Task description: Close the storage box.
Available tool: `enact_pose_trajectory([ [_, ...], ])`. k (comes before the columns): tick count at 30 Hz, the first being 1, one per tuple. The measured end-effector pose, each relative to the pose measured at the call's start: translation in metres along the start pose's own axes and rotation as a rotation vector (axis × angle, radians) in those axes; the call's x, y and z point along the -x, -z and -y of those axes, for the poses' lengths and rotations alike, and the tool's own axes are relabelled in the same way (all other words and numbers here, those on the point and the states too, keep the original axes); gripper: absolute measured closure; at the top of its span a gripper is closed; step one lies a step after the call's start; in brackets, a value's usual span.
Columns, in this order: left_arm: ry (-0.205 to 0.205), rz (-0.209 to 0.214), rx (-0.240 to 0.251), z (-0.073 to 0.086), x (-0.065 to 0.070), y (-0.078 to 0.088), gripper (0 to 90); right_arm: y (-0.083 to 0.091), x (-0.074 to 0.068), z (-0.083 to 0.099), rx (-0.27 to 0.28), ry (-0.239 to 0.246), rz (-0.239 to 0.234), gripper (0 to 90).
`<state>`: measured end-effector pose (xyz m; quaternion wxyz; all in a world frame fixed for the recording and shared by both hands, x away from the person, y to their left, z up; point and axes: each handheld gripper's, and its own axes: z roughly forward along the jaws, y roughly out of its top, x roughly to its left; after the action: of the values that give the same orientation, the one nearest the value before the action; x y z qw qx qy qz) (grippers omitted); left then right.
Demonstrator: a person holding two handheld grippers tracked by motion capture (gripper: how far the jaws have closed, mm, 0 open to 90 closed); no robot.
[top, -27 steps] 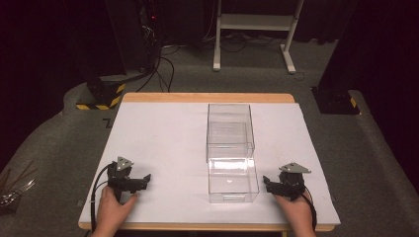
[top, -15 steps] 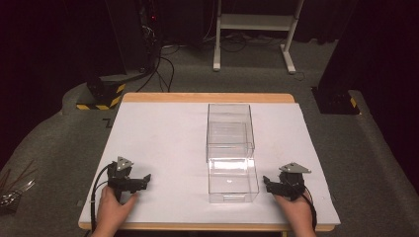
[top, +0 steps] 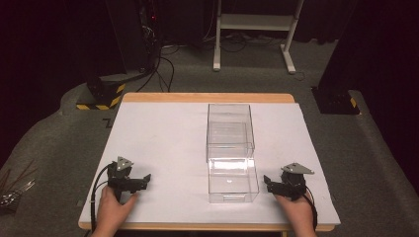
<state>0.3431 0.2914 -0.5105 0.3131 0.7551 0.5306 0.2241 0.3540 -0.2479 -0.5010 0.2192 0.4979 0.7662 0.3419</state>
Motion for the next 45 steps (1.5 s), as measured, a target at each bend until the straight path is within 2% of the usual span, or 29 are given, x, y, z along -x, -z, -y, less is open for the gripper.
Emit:
enact_pose_trajectory([
  [8, 0.0, 0.0, -0.001, 0.0, 0.0, 0.0, 0.6, 0.008, -0.002, -0.003, 0.043, -0.004, -0.009, 16.0],
  [16, -0.001, -0.002, -0.001, 0.0, 0.0, 0.0, 0.6, 0.018, -0.005, -0.008, 0.093, 0.016, -0.019, 14.2],
  [19, 0.001, -0.001, 0.0, 0.0, 0.0, 0.0, 0.6, 0.021, -0.007, -0.01, 0.101, 0.012, -0.031, 13.7],
  [32, 0.001, -0.002, 0.0, 0.0, 0.0, 0.0, 0.6, 0.033, -0.011, -0.016, 0.135, 0.011, -0.031, 10.7],
  [39, 0.0, -0.002, 0.0, 0.0, 0.0, 0.0, 0.5, 0.042, -0.013, -0.018, 0.165, 0.033, -0.042, 11.1],
  [45, -0.001, -0.002, -0.001, 0.0, 0.0, 0.0, 0.6, 0.047, -0.016, -0.02, 0.189, 0.032, -0.052, 11.2],
])
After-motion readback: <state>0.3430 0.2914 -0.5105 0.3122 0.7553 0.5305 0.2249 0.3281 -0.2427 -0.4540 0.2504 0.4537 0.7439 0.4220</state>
